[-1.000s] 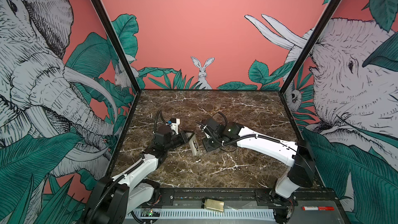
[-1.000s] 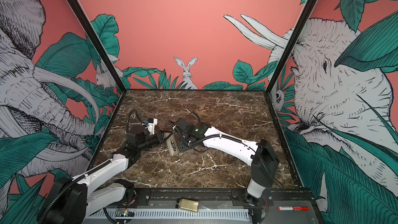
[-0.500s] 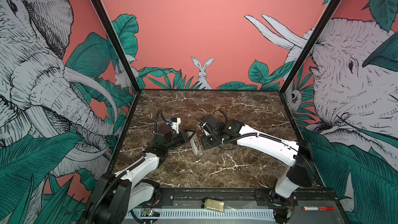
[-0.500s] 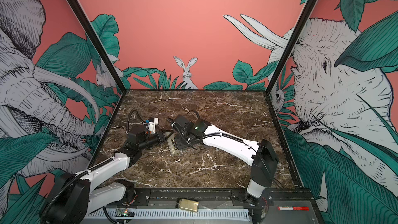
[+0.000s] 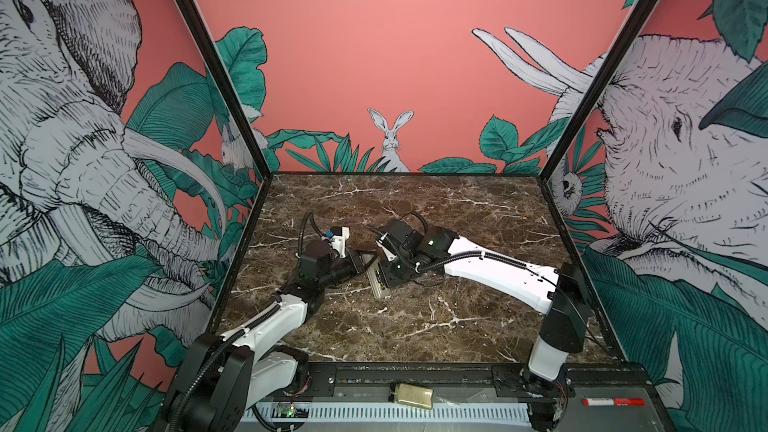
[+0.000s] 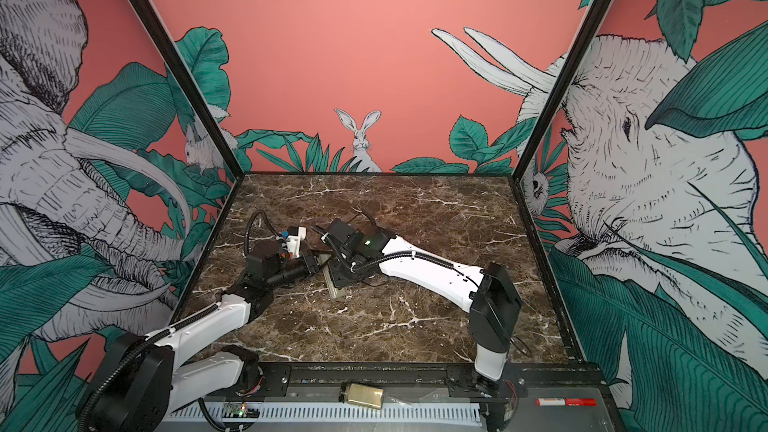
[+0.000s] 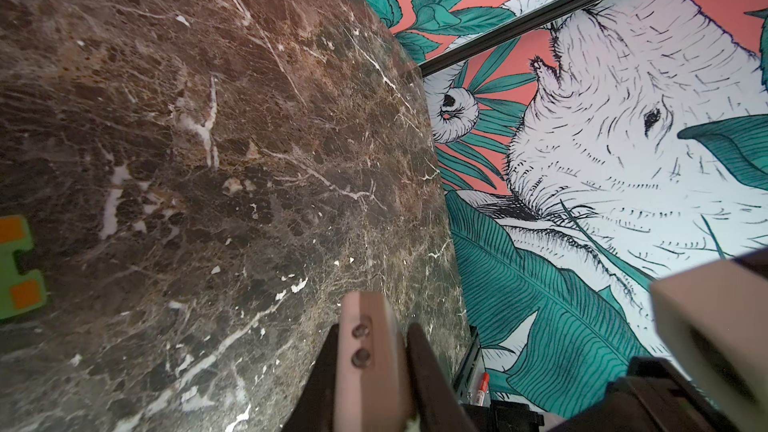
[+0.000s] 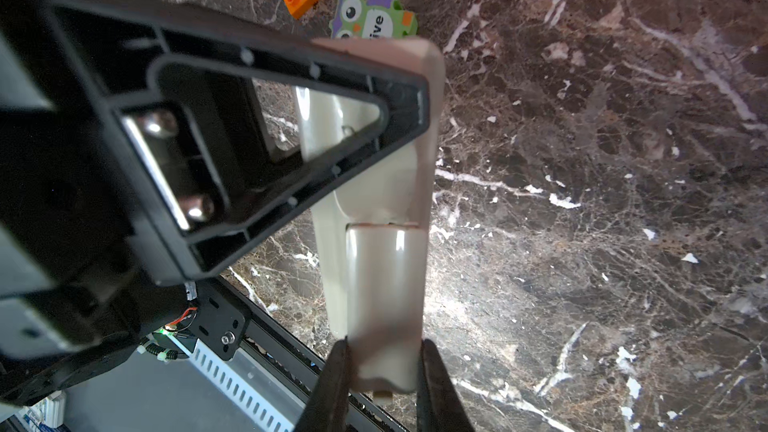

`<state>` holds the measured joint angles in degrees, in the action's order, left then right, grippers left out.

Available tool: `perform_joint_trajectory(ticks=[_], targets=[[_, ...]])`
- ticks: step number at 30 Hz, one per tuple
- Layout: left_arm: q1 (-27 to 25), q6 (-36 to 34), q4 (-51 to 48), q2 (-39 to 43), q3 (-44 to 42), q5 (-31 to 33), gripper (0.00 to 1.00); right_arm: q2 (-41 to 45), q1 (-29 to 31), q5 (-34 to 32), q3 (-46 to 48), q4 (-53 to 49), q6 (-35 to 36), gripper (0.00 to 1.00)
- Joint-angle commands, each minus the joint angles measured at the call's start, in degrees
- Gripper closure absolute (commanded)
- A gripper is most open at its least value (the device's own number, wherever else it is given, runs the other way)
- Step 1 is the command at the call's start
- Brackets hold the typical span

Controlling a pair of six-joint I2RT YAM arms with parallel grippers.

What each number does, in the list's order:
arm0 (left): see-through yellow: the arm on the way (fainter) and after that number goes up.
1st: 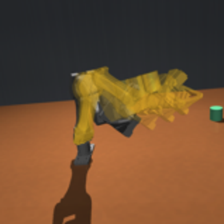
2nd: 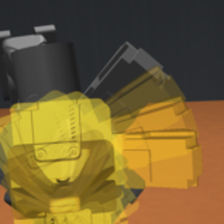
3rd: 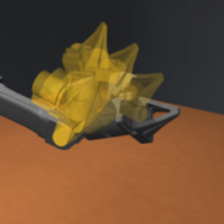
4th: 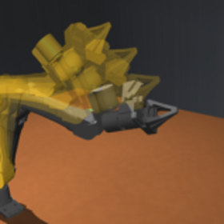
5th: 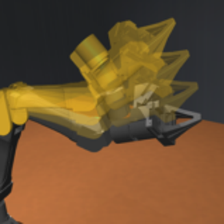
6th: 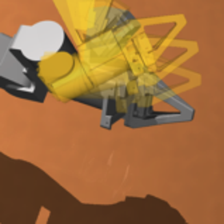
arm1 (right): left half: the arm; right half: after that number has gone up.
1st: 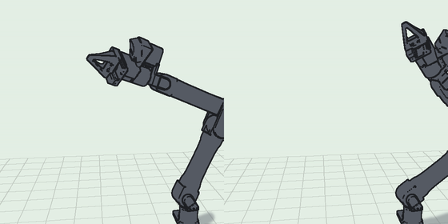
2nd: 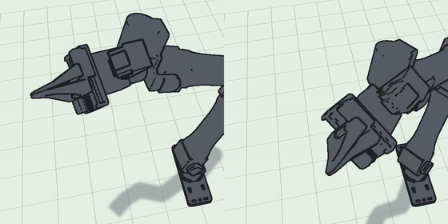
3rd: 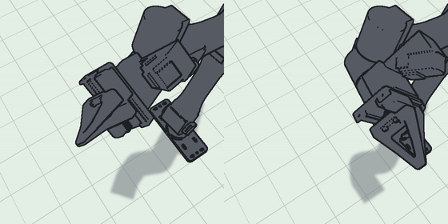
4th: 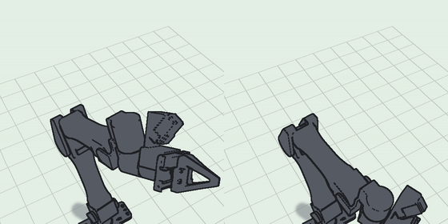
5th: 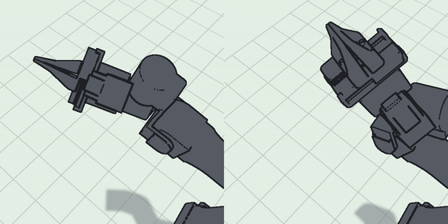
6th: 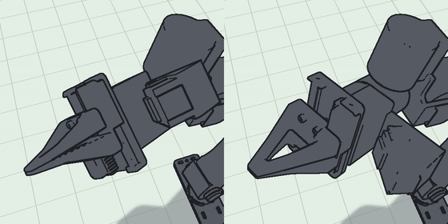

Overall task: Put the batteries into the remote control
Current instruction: 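Press the cover onto the battery compartment with the right gripper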

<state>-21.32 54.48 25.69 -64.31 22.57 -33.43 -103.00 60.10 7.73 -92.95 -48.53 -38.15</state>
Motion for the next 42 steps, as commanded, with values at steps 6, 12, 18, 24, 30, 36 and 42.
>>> perform_joint_trajectory(ticks=[6,12,18,24,30,36,42], targets=[[0.3,0.7,2.9,0.7,1.7,-0.6,1.0,-2.8,0.4,1.9,-3.1,-2.9,0.2,0.96],[0.3,0.8,3.1,0.6,1.7,-0.6,1.0,-3.4,0.4,2.4,-3.2,-3.2,0.0,0.96],[0.3,0.9,3.3,0.7,1.6,-0.6,1.0,-3.3,0.4,2.9,-2.9,-2.9,0.0,0.96],[0.3,1.0,3.4,0.7,1.5,-0.6,1.0,-3.3,0.4,3.6,-2.6,-2.5,0.0,0.97],[0.3,1.0,3.3,1.1,1.3,-0.6,1.0,-3.0,0.3,3.8,-2.0,-2.4,-0.2,0.98],[0.3,0.9,3.3,1.3,1.3,-0.6,1.0,-2.4,0.4,4.2,-1.0,-1.8,-0.5,0.99],[0.3,1.1,3.6,1.3,1.2,-0.6,1.0,-1.7,0.3,3.7,-0.1,-1.5,-0.9,0.99]])
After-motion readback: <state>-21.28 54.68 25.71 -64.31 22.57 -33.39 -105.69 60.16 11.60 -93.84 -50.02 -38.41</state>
